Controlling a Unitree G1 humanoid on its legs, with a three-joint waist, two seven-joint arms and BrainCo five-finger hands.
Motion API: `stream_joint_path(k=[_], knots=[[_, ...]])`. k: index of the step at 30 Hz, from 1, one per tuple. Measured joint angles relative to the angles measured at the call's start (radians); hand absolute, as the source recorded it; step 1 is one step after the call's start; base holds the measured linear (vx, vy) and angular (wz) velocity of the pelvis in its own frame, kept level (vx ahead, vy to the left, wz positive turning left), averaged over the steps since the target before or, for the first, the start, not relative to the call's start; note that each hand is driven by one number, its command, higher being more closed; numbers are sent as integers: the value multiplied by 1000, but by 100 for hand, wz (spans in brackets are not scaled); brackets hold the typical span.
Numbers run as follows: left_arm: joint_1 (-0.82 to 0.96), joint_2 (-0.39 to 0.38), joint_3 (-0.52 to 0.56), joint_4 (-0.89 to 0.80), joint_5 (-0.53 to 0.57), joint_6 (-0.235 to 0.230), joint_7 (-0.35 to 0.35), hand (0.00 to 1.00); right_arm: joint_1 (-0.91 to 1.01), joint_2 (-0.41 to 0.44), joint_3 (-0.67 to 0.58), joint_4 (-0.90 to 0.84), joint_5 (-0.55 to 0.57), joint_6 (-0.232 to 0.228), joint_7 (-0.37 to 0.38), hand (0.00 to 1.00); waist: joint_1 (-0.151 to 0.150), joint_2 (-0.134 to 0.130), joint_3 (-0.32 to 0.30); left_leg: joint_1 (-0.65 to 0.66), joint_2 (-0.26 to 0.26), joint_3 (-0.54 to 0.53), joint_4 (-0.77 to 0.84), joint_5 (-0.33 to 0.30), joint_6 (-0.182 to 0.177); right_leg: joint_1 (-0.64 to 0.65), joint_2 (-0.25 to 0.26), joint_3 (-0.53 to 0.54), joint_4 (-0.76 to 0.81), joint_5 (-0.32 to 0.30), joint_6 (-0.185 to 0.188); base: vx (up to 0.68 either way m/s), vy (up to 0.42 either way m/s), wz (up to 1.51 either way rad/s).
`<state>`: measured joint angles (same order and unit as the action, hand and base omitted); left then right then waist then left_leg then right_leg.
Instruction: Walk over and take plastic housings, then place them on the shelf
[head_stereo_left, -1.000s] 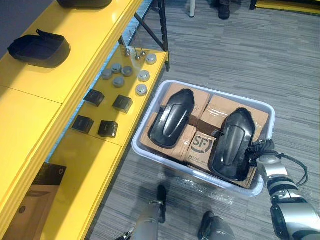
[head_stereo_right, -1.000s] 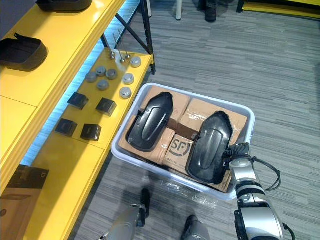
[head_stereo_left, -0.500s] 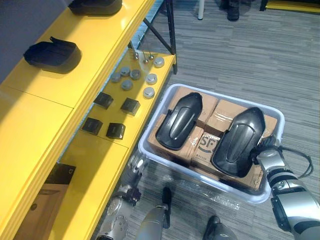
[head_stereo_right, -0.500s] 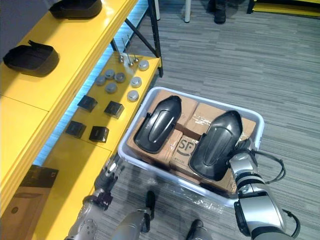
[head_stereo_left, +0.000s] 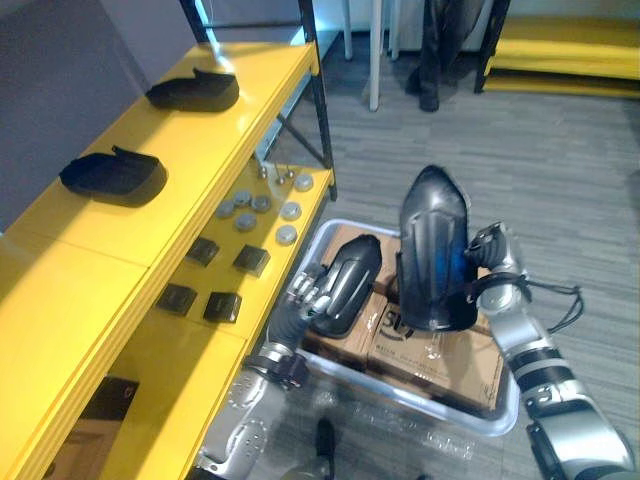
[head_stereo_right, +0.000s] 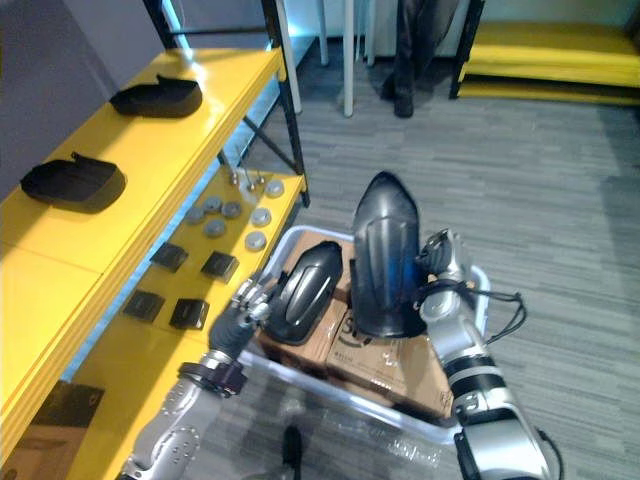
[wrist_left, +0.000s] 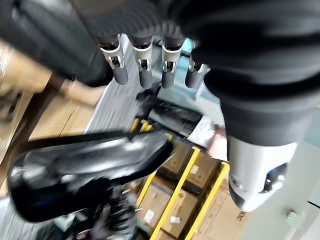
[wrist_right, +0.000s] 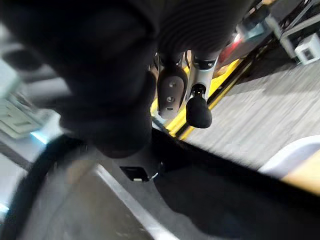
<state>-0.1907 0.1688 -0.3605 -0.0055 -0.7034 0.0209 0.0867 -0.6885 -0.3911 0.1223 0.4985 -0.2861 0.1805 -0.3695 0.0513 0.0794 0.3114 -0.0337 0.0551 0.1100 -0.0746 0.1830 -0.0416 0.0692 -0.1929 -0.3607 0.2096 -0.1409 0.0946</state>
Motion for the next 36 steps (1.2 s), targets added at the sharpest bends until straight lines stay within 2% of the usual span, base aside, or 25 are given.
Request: stream_joint_path(k=[3, 6, 9, 13, 19, 26, 32, 36], knots=[[-56, -13, -15, 110, -6, 0, 50, 0, 10, 38, 31, -65, -21, -35, 1, 100, -13, -30, -44, 29, 9, 19, -11, 1, -1, 29, 13, 9, -31, 13, -5, 39, -24, -14], [-109, -28, -20, 174, 1, -8, 68, 0, 21, 60, 64, -107, -21, -52, 12, 100, -24, -46, -79, 34, 19, 32, -11, 2, -3, 40, 28, 23, -65, 34, -9, -5, -27, -16], [-128, -44, -29, 184, 22, -9, 72, 0, 36, 87, 93, -133, -21, -61, 25, 100, -36, -46, -87, 53, 22, 38, -12, 3, -6, 62, 33, 29, -83, 43, -12, -42, -20, -10], [-128, -56, -42, 236, 62, -6, 142, 0, 72, 113, 138, -135, -21, -84, 42, 100, -37, -45, -121, 54, 38, 57, -17, -6, -15, 62, 52, 51, -110, 66, -15, -73, -19, -16], [-131, -66, -58, 309, 87, 0, 226, 0, 102, 147, 198, -139, -18, -104, 46, 100, -35, -45, -151, 46, 50, 60, -17, 0, -11, 71, 70, 51, -156, 98, -19, -38, -11, -3], [-171, -82, -60, 382, -20, -8, 211, 0, 119, 170, 244, -170, -16, -127, 54, 100, -32, -51, -176, 33, 47, 55, -17, 13, -8, 75, 73, 48, -181, 106, -19, 9, -7, 3], [-203, -98, -90, 445, -85, -13, 293, 0, 140, 174, 288, -170, 5, -133, 41, 100, -33, -53, -205, 31, 57, 52, -17, 18, -15, 78, 86, 48, -193, 111, -25, 1, -7, 0], [-228, -135, -80, 515, -138, -87, 370, 0, 141, 191, 314, -170, 6, -132, 41, 100, -35, -53, -210, 30, 72, 54, -17, 19, -18, 78, 101, 49, -199, 119, -36, -43, -27, -4]])
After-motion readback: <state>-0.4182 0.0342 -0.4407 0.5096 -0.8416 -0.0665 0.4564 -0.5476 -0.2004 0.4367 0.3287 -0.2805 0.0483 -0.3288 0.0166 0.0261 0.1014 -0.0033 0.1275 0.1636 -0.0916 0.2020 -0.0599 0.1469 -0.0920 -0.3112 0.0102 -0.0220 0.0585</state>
